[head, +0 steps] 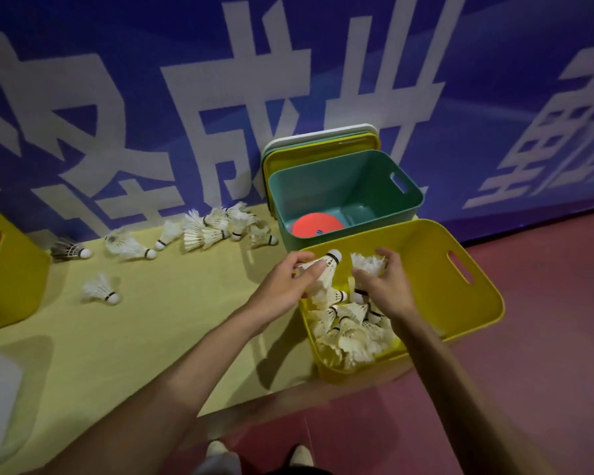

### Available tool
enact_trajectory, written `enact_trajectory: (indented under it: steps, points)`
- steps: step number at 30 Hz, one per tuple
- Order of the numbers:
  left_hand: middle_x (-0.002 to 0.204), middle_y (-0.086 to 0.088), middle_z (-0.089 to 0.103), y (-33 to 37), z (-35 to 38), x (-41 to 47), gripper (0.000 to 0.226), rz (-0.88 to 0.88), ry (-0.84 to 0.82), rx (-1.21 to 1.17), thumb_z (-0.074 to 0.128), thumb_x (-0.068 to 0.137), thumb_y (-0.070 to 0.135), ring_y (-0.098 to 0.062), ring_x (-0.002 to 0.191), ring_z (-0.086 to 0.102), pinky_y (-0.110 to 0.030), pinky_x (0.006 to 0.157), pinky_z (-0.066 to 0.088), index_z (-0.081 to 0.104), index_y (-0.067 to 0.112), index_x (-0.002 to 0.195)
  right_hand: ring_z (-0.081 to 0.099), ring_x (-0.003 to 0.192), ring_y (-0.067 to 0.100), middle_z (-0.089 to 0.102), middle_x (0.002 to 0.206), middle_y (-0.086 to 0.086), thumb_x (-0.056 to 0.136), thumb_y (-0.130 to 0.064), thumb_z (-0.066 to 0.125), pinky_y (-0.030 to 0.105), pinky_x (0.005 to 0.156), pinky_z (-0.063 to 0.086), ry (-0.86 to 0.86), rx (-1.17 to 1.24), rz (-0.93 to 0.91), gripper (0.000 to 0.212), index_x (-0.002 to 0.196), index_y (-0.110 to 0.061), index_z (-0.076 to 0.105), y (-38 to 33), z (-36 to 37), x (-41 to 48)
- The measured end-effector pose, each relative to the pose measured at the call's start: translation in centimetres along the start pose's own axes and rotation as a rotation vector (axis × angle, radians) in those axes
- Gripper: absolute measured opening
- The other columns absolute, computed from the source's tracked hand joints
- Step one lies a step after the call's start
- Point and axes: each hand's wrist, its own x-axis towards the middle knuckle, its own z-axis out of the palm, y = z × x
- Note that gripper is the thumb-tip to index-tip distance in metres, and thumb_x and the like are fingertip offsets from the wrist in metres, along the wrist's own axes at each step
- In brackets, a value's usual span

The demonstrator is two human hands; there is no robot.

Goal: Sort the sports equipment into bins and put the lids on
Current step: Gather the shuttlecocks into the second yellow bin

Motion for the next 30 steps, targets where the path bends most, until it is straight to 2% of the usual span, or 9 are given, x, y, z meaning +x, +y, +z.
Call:
enact_trajectory:
  steps: [3,5,8,13,18,22,25,28,30]
  points:
    - [0.129,-0.001,0.053,0.6,0.7,-0.2,0.032,-0.006,-0.051,-0.027,0.043,0.096,0.046,-0.010,0.111,0.056,-0.034,0.090,0.053,0.048,0.029,0.122,0.044,0.126,0.025,0.039,0.140,0.009,0.079,-0.035,0.074,0.046,0.103,0.042,0.049,-0.084,-0.013,0.076,0.140,-0.014,0.034,0.2,-1.1,0.0]
    - [0.128,-0.001,0.053,0.7,0.5,-0.2,0.029,0.000,-0.030,-0.037,0.041,0.098,0.041,-0.011,0.109,0.059,-0.032,0.088,0.053,0.049,0.027,0.123,0.044,0.124,0.026,0.038,0.139,0.010,0.079,-0.037,0.073,0.044,0.103,0.042,0.052,-0.122,-0.017,0.074,0.139,-0.014,0.036,0.1,-1.2,0.1]
    - [0.124,0.000,0.057,0.6,-0.9,-0.3,0.027,0.017,0.012,-0.019,0.044,0.099,0.034,-0.011,0.105,0.062,-0.028,0.086,0.053,0.054,0.023,0.121,0.049,0.116,0.023,0.043,0.132,0.008,0.081,-0.034,0.071,0.039,0.098,0.044,0.029,-0.139,-0.054,0.059,0.132,-0.016,0.045,-0.7,-0.4,0.2]
    - [0.115,0.004,0.061,0.0,-4.6,-0.7,0.017,0.011,0.081,-0.024,0.052,0.096,0.020,-0.011,0.102,0.063,-0.024,0.082,0.050,0.062,0.027,0.108,0.061,0.096,0.018,0.060,0.113,0.001,0.083,-0.021,0.068,0.038,0.087,0.051,-0.035,-0.073,-0.146,0.040,0.121,-0.017,0.054,-3.5,3.2,0.3]
    - [0.113,0.001,0.065,-1.5,-9.8,-1.3,0.017,-0.020,0.206,-0.058,0.058,0.092,0.015,-0.015,0.102,0.065,-0.024,0.082,0.051,0.065,0.028,0.100,0.064,0.080,0.014,0.068,0.089,-0.006,0.083,-0.016,0.064,0.036,0.078,0.053,-0.167,-0.049,-0.221,0.022,0.103,-0.024,0.059,-7.0,9.0,0.5]
    - [0.106,-0.002,0.068,-3.9,-14.9,-1.7,0.016,-0.066,0.285,-0.076,0.059,0.090,0.012,-0.018,0.099,0.066,-0.027,0.084,0.049,0.066,0.026,0.097,0.065,0.084,0.015,0.068,0.088,-0.006,0.084,-0.018,0.062,0.039,0.079,0.055,-0.245,-0.080,-0.261,0.017,0.101,-0.023,0.064,-9.4,15.0,0.7]
    - [0.105,-0.004,0.068,-6.7,-19.3,-1.9,0.017,-0.119,0.315,-0.060,0.058,0.091,0.013,-0.017,0.098,0.066,-0.026,0.085,0.047,0.067,0.026,0.096,0.062,0.082,0.014,0.065,0.088,-0.005,0.086,-0.014,0.060,0.034,0.075,0.054,-0.332,-0.095,-0.238,0.018,0.103,-0.020,0.063,-11.0,20.0,0.3]
    - [0.103,0.001,0.069,-10.2,-24.0,-1.9,0.018,-0.171,0.336,-0.026,0.058,0.092,0.015,-0.015,0.100,0.065,-0.027,0.089,0.048,0.066,0.031,0.092,0.064,0.079,0.015,0.066,0.087,-0.005,0.087,-0.017,0.060,0.033,0.071,0.055,-0.419,-0.158,-0.214,0.015,0.099,-0.025,0.061,-11.9,25.4,0.2]
    - [0.103,0.002,0.068,-12.6,-27.1,-1.7,0.018,-0.207,0.339,0.024,0.056,0.093,0.014,-0.015,0.100,0.064,-0.023,0.084,0.047,0.066,0.029,0.093,0.066,0.077,0.018,0.069,0.084,-0.003,0.084,-0.017,0.059,0.036,0.071,0.056,-0.448,-0.194,-0.197,0.016,0.096,-0.026,0.061,-12.4,29.0,0.3]
